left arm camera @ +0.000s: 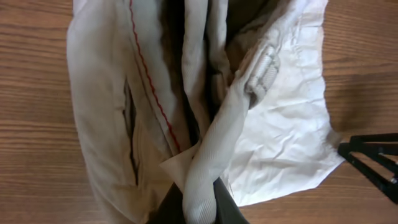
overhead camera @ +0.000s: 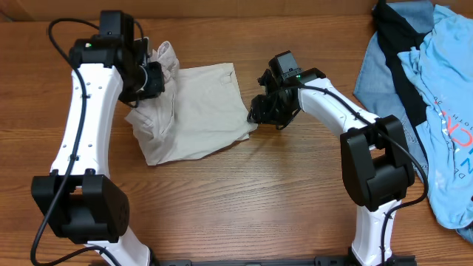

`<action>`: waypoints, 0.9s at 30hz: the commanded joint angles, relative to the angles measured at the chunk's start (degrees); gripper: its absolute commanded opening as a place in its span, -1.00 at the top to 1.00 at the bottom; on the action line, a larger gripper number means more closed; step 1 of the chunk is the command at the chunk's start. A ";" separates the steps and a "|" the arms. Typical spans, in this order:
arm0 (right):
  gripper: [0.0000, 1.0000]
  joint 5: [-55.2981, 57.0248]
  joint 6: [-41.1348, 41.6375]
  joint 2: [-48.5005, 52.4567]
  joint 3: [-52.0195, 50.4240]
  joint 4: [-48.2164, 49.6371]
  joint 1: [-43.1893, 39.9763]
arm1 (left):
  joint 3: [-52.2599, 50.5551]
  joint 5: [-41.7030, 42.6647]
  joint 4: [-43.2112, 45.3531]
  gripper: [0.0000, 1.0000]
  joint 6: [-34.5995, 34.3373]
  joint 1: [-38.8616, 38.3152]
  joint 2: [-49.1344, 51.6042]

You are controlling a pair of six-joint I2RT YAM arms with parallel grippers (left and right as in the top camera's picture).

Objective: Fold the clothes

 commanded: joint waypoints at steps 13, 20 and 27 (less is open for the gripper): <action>-0.03 -0.48 -0.42 -0.63 -0.48 -0.31 -0.07 | 1.73 28.55 17.57 -0.15 -1.33 -2.03 0.52; -0.06 4.55 -0.44 -0.96 0.24 -2.73 -2.05 | 1.73 19.98 12.07 -0.14 -1.09 -0.61 0.52; -0.12 -4.59 -10.67 -6.51 5.64 -9.16 -4.42 | 1.70 -1.60 3.74 -0.14 -1.62 -0.61 0.63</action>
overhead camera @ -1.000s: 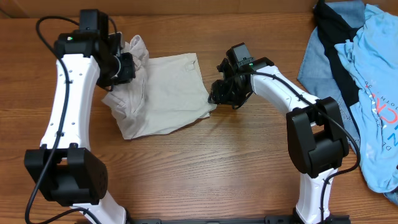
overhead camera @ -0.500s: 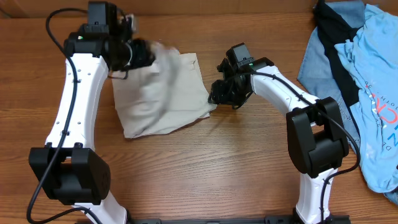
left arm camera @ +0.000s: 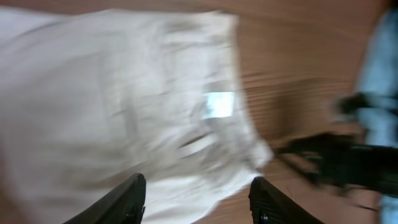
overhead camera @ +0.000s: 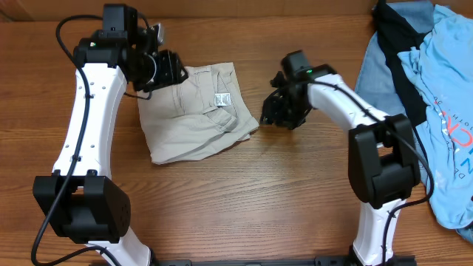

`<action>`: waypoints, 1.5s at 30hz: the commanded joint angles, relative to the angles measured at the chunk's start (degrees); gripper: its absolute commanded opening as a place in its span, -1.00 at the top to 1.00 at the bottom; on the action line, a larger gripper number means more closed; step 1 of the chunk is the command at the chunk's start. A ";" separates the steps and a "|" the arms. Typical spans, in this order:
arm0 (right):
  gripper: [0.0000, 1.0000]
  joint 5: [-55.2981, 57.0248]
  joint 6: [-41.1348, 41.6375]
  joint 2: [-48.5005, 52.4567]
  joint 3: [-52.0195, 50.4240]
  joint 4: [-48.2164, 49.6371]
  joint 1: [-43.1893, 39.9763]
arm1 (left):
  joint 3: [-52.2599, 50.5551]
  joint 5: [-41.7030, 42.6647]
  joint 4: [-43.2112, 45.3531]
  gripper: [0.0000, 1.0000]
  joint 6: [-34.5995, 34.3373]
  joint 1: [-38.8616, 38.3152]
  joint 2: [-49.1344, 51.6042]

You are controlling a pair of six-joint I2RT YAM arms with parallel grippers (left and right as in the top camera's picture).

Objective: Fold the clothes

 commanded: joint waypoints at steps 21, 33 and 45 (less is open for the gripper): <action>-0.29 -11.17 -8.00 0.70 4.98 12.74 8.41 | 0.76 -19.06 -6.67 -0.14 -2.95 0.48 9.42; -0.08 -5.25 -9.77 1.64 3.80 -6.60 9.57 | 0.76 -15.69 -9.09 -0.13 -2.84 0.39 16.24; -0.21 -5.51 -11.96 -1.03 17.66 -1.14 6.45 | 0.76 -15.89 -9.29 -0.12 -2.27 0.39 16.24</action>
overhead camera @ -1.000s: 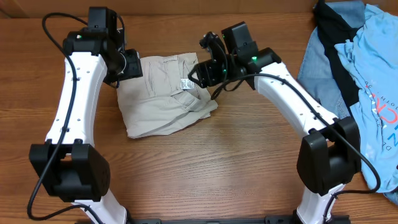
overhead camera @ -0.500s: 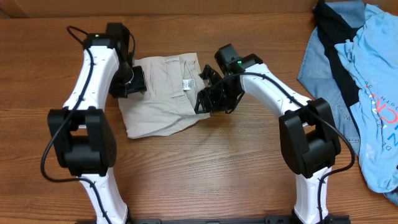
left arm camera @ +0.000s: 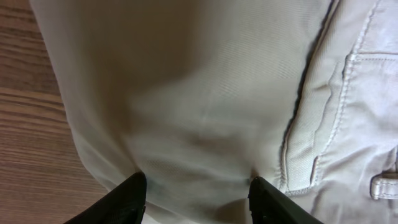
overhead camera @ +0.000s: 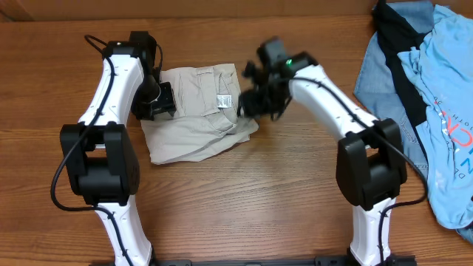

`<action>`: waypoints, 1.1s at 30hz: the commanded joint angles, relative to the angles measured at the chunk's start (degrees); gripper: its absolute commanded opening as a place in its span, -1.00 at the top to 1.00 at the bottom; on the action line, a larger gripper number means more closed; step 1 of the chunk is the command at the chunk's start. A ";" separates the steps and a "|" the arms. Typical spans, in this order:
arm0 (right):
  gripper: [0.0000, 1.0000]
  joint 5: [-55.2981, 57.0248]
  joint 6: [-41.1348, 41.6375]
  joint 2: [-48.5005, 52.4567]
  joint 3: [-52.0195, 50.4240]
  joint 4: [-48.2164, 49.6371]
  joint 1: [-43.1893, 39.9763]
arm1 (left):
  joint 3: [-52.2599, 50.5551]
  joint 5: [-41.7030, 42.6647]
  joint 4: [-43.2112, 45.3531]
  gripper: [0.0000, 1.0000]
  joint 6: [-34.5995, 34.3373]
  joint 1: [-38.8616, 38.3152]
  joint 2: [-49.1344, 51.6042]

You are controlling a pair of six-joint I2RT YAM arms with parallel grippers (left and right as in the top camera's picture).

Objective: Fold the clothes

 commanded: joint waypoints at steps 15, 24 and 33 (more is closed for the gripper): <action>-0.26 -16.33 -2.47 9.79 4.04 15.50 4.28 | 0.76 0.46 -0.02 -0.13 -0.35 0.22 0.17; 0.08 -15.85 1.97 14.84 4.07 21.97 4.46 | 0.76 0.46 0.33 -0.13 -0.35 0.22 0.17; 0.92 -12.90 0.68 12.17 7.58 14.27 3.82 | 0.83 0.44 0.72 -0.10 -0.04 0.37 0.04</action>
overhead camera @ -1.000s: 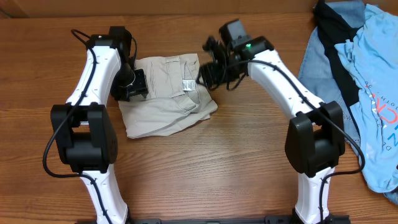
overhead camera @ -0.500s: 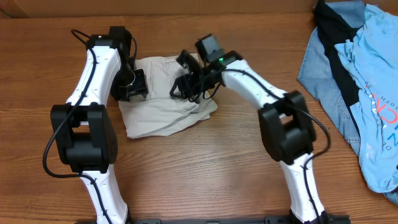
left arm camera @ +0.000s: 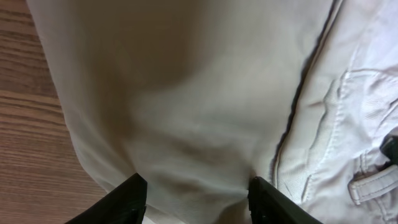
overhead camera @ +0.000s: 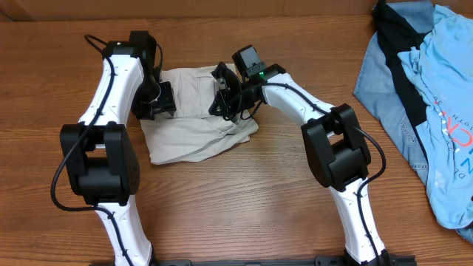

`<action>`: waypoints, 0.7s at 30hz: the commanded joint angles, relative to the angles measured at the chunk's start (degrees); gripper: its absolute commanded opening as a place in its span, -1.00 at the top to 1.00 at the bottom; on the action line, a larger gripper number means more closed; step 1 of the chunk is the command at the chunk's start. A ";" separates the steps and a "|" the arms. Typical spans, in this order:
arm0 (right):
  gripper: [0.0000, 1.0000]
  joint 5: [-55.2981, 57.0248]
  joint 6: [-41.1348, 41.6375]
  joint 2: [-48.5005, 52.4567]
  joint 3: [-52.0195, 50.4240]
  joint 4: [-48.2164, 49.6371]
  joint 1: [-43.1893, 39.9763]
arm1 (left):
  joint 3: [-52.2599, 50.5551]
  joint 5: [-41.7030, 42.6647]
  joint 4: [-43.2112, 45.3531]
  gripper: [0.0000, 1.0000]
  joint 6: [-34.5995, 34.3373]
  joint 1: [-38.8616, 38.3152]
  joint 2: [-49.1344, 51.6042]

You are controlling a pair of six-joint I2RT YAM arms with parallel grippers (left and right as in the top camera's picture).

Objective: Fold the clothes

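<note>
Beige shorts (overhead camera: 194, 122) lie folded in a rough rectangle on the wooden table, a white label facing up near their right side. My left gripper (overhead camera: 157, 100) is down on the shorts' left part. In the left wrist view it (left arm camera: 196, 202) stands open, its black fingers (left arm camera: 124, 198) wide apart with beige cloth (left arm camera: 205, 106) spread between and under them. My right gripper (overhead camera: 225, 94) is over the shorts' upper right part by the label; its jaws cannot be made out from above.
A heap of other clothes (overhead camera: 425, 96), light blue, denim and black, lies at the table's right edge. Bare wood (overhead camera: 244, 199) runs along the front of the table between the two arm bases.
My right gripper has moved left from the shorts' right edge onto their upper right part. The left gripper stays open in the same spot; the pocket seam in its view has shifted a little.
First my left gripper was shut on a bunched part of the shorts, held up over their left side, with the right gripper at their right edge. Then the shorts lay folded over and the left gripper was open. It then rested on the left part, and now both grippers are on the shorts.
</note>
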 commanded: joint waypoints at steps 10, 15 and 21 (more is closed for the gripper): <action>0.92 31.76 1.25 -8.98 16.85 -19.74 -0.61 | 0.90 0.44 1.16 -0.13 0.13 0.42 -0.17; 0.92 36.20 2.32 -7.50 14.05 -22.32 -1.53 | 0.90 0.44 1.14 -0.15 0.11 0.37 -0.17; 0.92 40.06 5.22 -5.49 7.17 -20.74 -2.49 | 0.90 0.44 1.11 -0.16 0.15 0.26 -0.17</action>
